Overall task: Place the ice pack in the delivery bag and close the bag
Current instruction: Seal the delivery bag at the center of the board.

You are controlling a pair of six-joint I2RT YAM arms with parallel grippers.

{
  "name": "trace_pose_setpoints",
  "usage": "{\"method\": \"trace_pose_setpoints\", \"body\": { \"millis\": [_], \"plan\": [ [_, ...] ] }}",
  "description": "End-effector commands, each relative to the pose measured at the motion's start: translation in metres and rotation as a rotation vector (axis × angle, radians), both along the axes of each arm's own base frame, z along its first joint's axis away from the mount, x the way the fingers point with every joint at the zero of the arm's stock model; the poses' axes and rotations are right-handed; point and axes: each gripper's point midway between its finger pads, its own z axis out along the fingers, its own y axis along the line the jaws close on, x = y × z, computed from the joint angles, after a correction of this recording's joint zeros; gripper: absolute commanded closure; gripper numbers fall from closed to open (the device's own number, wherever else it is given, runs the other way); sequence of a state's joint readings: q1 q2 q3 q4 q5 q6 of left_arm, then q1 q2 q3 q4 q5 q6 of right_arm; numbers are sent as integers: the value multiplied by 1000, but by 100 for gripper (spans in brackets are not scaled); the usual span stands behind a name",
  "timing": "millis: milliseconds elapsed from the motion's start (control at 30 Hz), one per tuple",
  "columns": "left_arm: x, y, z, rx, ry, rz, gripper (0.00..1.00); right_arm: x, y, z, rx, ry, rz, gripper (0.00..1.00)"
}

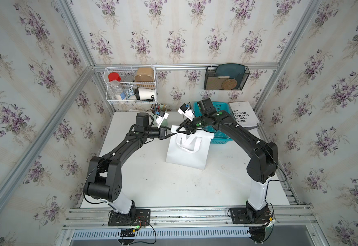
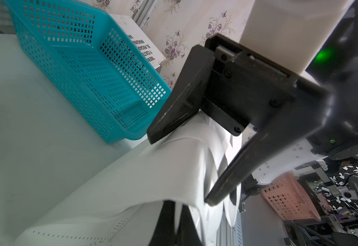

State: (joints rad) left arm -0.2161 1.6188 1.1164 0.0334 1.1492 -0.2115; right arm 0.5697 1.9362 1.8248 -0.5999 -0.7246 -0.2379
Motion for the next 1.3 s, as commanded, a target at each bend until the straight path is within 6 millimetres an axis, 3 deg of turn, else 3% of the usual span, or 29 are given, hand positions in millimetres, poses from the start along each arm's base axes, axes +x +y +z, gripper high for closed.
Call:
{"method": "trace_pose_setpoints", "body": {
  "millis": [0, 233, 300, 367, 467, 533, 633, 733, 800, 867, 933, 1033, 1167, 1267],
  "plan": [
    [2, 0, 3, -2, -31, -6, 100, -8, 0, -1, 3, 27, 33, 58],
    [0, 3, 1, 24, -38, 10, 100, -11, -4, -4, 24, 70, 60, 94],
    [-2, 8, -2, 59, -45, 29, 85, -13, -3, -2, 33, 67, 65, 100],
    [-10, 19, -7, 101, -52, 37, 70, -12, -4, 1, 42, 53, 58, 100],
    [-24, 51, -20, 172, -76, 104, 52, -15, -4, 4, 63, 39, 55, 100],
    [-36, 67, -12, 173, -166, 145, 40, -18, -5, 7, 77, 28, 63, 100],
    [-52, 63, 3, 149, -319, 123, 36, -22, -4, 8, 92, 21, 89, 100],
    [-48, 43, 17, 157, -438, 92, 34, -23, -6, 15, 100, -16, 92, 72],
    [-41, 31, 24, 180, -476, 70, 34, -9, -21, 26, 102, -54, 36, 51],
    [-30, 26, 28, 193, -483, 75, 35, -5, -30, 42, 111, -85, -8, 39],
    [-21, 25, 30, 202, -492, 88, 35, -3, -44, 58, 124, -118, -59, 31],
    [-16, 25, 33, 209, -516, 90, 35, -8, -68, 62, 96, -154, -125, 20],
    [-12, 17, 42, 174, -520, 63, 35, -28, -77, 37, 47, -108, -101, 17],
    [-8, 6, 33, 146, -483, 14, 37, -33, -76, 21, 30, -65, -96, 18]
  ]
}}
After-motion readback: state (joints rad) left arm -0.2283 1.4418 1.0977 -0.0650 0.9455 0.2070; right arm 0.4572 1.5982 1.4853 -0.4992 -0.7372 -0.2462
